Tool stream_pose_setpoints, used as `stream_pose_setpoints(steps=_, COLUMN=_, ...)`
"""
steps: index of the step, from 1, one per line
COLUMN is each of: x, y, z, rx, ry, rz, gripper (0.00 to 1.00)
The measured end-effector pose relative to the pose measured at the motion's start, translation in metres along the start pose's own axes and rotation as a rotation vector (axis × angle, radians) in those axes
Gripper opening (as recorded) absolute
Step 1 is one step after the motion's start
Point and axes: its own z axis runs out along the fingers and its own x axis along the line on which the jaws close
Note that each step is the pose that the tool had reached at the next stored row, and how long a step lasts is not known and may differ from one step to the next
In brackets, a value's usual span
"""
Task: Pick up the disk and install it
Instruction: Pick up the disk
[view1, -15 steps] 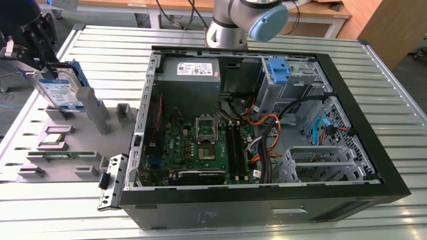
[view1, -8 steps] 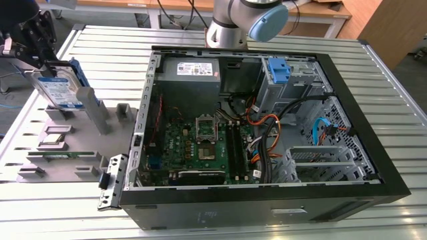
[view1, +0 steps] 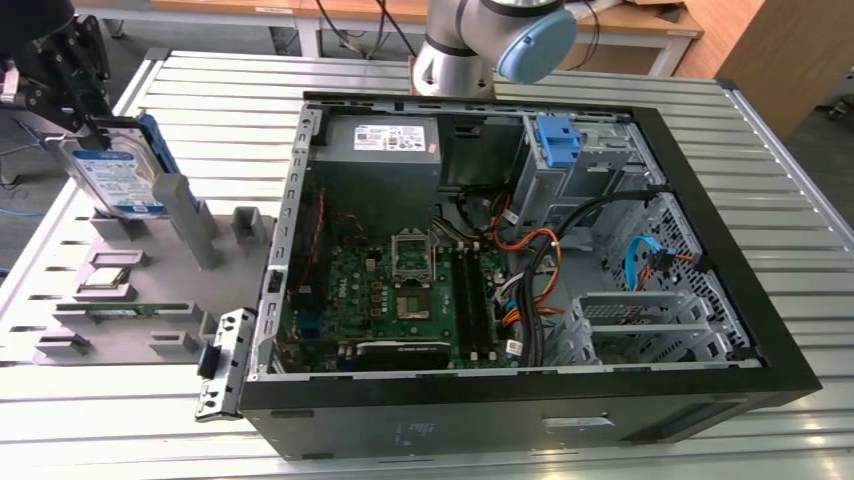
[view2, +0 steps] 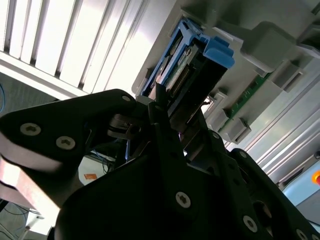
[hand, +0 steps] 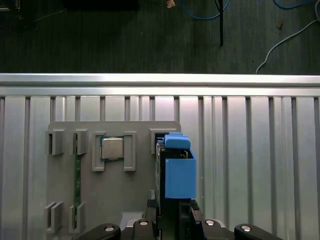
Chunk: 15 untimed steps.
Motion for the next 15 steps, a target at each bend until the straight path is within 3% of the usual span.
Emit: stream_pose_setpoints(steps=15, x=-0.0003, y=0.0001, z=-0.005, rx=-0.0001, ry=0.0001, rz=0.0, gripper=0.35)
